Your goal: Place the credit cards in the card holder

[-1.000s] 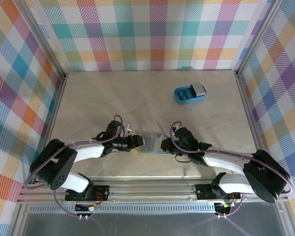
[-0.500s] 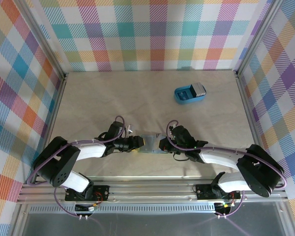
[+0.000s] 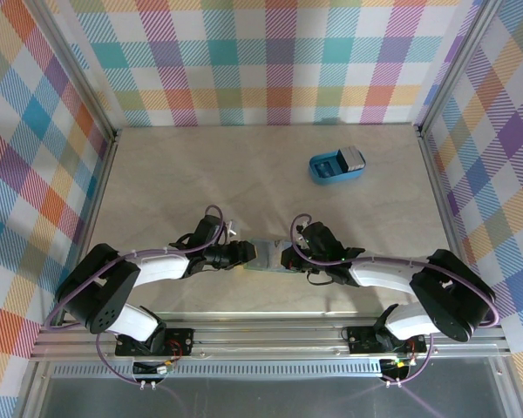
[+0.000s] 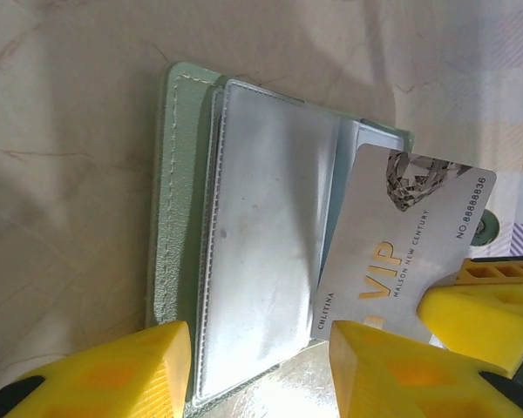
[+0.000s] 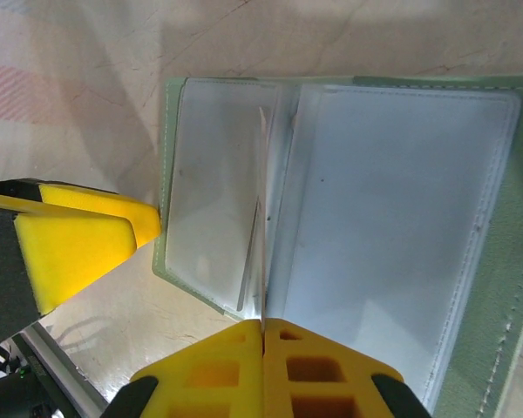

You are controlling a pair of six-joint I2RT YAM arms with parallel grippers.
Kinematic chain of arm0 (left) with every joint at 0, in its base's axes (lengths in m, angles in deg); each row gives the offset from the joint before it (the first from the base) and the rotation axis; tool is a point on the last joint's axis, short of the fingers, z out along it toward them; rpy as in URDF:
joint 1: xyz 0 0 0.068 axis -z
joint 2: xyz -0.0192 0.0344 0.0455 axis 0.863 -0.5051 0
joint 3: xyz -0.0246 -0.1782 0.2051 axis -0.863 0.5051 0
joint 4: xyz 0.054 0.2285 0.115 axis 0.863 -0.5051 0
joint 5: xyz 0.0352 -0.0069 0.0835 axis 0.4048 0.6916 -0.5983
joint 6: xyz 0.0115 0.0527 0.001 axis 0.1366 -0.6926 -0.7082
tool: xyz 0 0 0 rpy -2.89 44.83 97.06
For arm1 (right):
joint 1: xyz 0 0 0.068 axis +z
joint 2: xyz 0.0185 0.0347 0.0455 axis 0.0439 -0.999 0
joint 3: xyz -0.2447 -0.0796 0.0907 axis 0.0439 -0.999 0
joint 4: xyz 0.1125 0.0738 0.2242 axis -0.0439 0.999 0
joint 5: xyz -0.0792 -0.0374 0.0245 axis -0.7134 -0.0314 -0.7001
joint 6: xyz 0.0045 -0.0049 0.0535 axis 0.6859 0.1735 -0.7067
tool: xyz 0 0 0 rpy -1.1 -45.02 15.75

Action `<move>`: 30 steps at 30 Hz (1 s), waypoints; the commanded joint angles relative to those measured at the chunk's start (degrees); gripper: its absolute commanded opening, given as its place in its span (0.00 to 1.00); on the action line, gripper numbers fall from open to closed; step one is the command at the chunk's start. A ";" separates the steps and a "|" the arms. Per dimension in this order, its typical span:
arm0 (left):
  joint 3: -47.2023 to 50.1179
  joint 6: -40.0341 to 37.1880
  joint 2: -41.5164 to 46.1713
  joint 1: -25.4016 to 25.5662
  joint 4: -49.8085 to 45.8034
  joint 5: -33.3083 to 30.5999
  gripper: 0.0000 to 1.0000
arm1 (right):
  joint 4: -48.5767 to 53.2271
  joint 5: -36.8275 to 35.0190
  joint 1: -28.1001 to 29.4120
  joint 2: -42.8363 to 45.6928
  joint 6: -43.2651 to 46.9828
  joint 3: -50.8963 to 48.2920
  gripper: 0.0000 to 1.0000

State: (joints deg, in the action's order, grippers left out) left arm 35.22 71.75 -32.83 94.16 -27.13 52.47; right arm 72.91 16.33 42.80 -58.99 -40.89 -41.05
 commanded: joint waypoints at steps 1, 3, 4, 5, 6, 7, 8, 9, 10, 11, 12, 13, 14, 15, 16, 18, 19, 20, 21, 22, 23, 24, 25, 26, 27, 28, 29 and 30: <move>-1.11 -0.14 0.87 0.73 -2.07 -1.11 0.46 | 1.00 0.26 -0.50 -0.46 -1.05 1.91 0.00; -1.11 -0.28 0.34 0.90 -2.07 -1.11 0.46 | 1.19 -0.07 -0.67 0.09 -1.80 1.64 0.00; -1.11 -0.23 0.15 1.00 -1.99 -1.02 0.46 | 1.37 -0.39 -0.75 0.51 -2.34 1.45 0.00; -1.11 -0.22 -0.10 1.18 -1.87 -1.03 0.46 | 1.54 -0.58 -0.97 1.09 -2.90 1.20 0.00; -1.11 -0.19 -0.21 1.35 -1.77 -1.02 0.46 | 1.65 -1.00 -1.09 1.79 -3.51 0.85 0.00; -1.11 -0.17 -0.27 1.51 -1.77 -1.02 0.46 | 1.82 -1.36 -1.19 2.44 -3.99 0.53 0.00; -1.11 -0.18 -0.30 1.70 -1.77 -1.17 0.46 | 1.95 -1.65 -1.28 3.14 -4.38 0.22 0.00; -1.02 -0.01 -0.22 1.87 -1.77 -1.23 0.46 | 2.01 -1.83 -1.46 3.62 -4.55 -0.05 0.00; -0.94 0.12 -0.13 2.04 -1.71 -1.29 0.46 | 2.03 -1.78 -1.62 3.83 -4.62 -0.15 0.00; -0.85 0.21 -0.05 2.21 -1.59 -1.42 0.46 | 2.12 -1.24 -1.85 3.86 -4.63 -0.15 0.00; -0.85 0.31 -0.04 2.39 -1.59 -1.54 0.46 | 1.88 -0.64 -2.07 3.65 -4.63 -0.07 0.00; -0.85 0.28 -0.04 2.49 -1.51 -1.55 0.46 | 1.52 -0.10 -2.25 3.37 -4.54 -0.06 0.00; -0.76 0.23 -0.12 2.50 -1.44 -1.63 0.46 | 1.12 0.51 -2.42 2.93 -4.54 0.03 0.00; -0.71 0.28 -0.19 2.59 -1.45 -1.77 0.46 | 0.70 0.98 -2.61 2.44 -4.41 0.03 0.00; -0.68 0.30 -0.21 2.57 -1.45 -1.88 0.46 | 0.45 1.33 -2.68 2.01 -4.41 0.11 0.00; -0.59 0.34 -0.22 2.59 -1.33 -1.99 0.46 | 0.34 1.81 -2.91 1.25 -4.46 0.29 0.00; -0.58 0.46 -0.26 2.59 -1.33 -1.93 0.46 | 0.23 1.96 -2.96 0.98 -4.42 0.29 0.00; -0.50 0.52 -0.14 2.59 -1.33 -1.96 0.46 | 0.02 2.22 -3.11 0.71 -4.43 0.29 0.00; -0.36 0.56 0.00 2.59 -1.24 -1.99 0.46 | -0.30 2.48 -3.20 0.52 -4.59 0.16 0.00; -0.37 0.55 0.13 2.59 -1.32 -2.12 0.46 | -0.73 2.76 -3.29 0.30 -4.76 0.04 0.00; -0.23 0.55 0.27 2.59 -1.40 -2.24 0.46 | -1.47 3.18 -3.39 0.02 -5.05 -0.14 0.00; -0.28 0.55 0.40 2.59 -1.58 -2.42 0.46 | -2.26 3.56 -3.47 -0.23 -5.38 -0.39 0.00; -0.32 0.56 0.53 2.59 -1.75 -2.56 0.46 | -2.89 3.80 -3.49 -0.43 -5.70 -0.58 0.00; -0.40 0.52 0.70 2.59 -1.93 -2.73 0.46 | -3.52 4.08 -3.50 -0.70 -5.95 -0.74 0.00; -0.41 0.42 0.88 2.58 -2.11 -2.94 0.46 | -4.06 4.34 -3.53 -0.96 -6.28 -0.93 0.00; -0.49 0.52 1.12 2.59 -2.23 -3.19 0.46 | -4.56 4.59 -3.57 -1.14 -6.47 -0.94 0.00; -0.49 0.53 1.51 2.59 -2.34 -3.51 0.46 | -5.19 4.89 -3.62 -1.39 -6.64 -0.94 0.00; -0.49 0.50 2.00 2.59 -2.40 -3.94 0.46 | -5.52 5.16 -3.57 -1.63 -6.76 -0.94 0.00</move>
State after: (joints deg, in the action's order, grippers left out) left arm 35.16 71.95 -32.76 96.02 -27.96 50.19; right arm 70.64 19.67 39.50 -59.75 -46.47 -41.25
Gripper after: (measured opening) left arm 0.456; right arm 0.056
